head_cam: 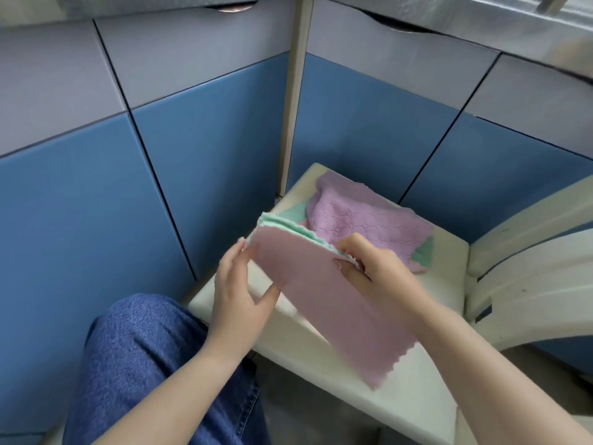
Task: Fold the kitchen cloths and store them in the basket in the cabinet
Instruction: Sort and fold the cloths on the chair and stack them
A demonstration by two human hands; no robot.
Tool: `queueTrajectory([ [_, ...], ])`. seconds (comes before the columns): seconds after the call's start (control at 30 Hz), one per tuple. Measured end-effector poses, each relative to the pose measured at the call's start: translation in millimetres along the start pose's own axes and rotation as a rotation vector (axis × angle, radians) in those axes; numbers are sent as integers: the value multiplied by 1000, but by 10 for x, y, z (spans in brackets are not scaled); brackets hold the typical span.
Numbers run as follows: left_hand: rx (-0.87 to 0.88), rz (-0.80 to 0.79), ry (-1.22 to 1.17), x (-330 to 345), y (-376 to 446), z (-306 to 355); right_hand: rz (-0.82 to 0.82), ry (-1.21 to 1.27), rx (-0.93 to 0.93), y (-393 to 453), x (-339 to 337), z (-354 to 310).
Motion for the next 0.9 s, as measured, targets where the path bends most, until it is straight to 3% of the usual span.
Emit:
queueTrajectory([
  [0.07, -132, 24, -241, 112, -5, 31, 46, 155, 73, -134, -151, 67],
  [0.13, -271, -60, -460, 327, -26, 112, 55, 360, 162, -237, -236, 166],
  [0.27, -234, -289, -628, 727, -44, 422, 109, 798, 353, -471, -285, 490],
  [0.4, -211, -409, -540, 1073, -113, 429, 193, 1025, 676, -849, -7, 1067],
  [0.57, -159, -583, -318, 1311, -294, 297, 229, 888, 959, -1285, 480, 1591],
  [0.73, 41, -627, -94, 1232, -330, 204, 265, 772, 924, -1327, 426, 1592],
  [0.8, 271, -612, 60, 1158, -306, 269, 301, 630, 858, -1342, 355, 1557],
  [0.9, 750, -648, 352, 1084, -406, 442, 307, 297, 643, -1394, 265, 1370],
])
Point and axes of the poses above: each hand's wrist, its own y-axis towards the middle knuckle, its own x-axis out of the palm, z = x × y, the point moved 8 cm from there along y, towards the middle knuckle, and after that the axes turned 13 degrees about x, right-handed, at the moved point
